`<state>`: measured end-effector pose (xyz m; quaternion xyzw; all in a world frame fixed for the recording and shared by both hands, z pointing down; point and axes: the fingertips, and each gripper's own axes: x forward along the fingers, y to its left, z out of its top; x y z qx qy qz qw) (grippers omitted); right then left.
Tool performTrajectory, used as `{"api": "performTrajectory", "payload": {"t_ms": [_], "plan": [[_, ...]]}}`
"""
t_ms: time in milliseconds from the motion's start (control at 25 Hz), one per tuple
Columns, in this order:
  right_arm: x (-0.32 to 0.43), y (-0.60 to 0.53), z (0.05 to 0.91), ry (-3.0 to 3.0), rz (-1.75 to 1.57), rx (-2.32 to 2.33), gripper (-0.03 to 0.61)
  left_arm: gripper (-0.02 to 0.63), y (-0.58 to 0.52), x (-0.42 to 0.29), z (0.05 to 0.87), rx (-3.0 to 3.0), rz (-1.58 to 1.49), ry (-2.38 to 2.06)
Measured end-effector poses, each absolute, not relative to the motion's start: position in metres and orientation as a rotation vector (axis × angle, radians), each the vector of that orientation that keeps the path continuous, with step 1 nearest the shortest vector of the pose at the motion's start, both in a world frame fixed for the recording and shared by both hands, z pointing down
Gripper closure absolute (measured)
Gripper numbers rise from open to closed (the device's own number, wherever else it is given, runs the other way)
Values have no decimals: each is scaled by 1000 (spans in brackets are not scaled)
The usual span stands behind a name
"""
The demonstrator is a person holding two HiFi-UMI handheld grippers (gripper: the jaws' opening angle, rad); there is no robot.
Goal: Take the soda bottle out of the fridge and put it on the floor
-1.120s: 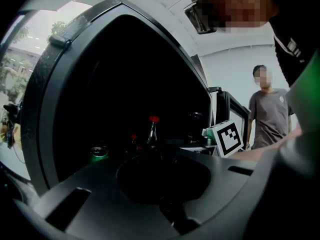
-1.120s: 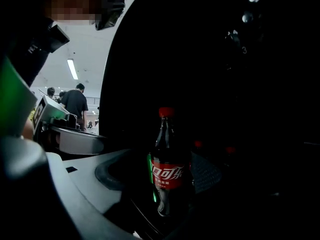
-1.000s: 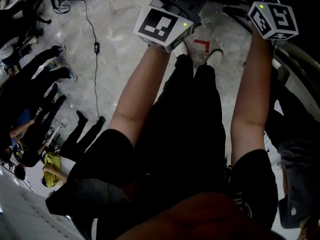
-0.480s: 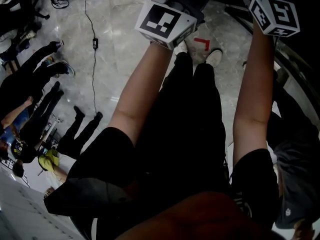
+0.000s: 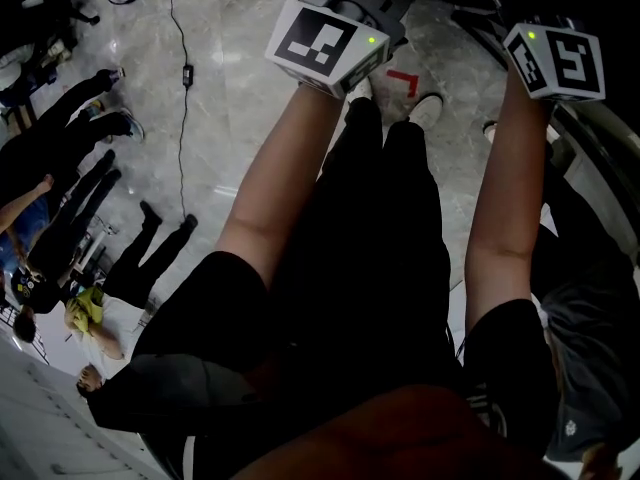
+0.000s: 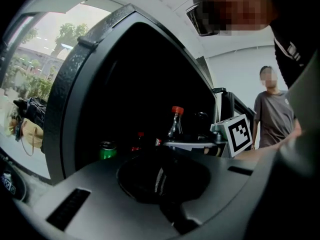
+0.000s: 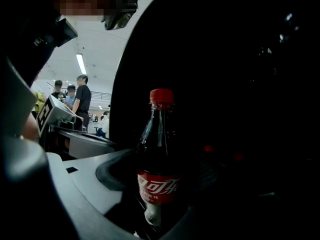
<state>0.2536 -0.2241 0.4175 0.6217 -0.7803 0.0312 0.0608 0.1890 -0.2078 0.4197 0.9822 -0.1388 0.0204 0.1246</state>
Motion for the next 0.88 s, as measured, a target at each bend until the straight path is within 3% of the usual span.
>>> {"api": "performTrajectory", "payload": {"t_ms": [400, 880], "plan": [[191, -159, 423, -2513, 113, 1691, 267, 609, -159, 134, 447, 2809, 88, -601], [102, -140, 517, -2591, 171, 1397, 267, 609, -143, 47, 509, 2736, 193, -873]]}}
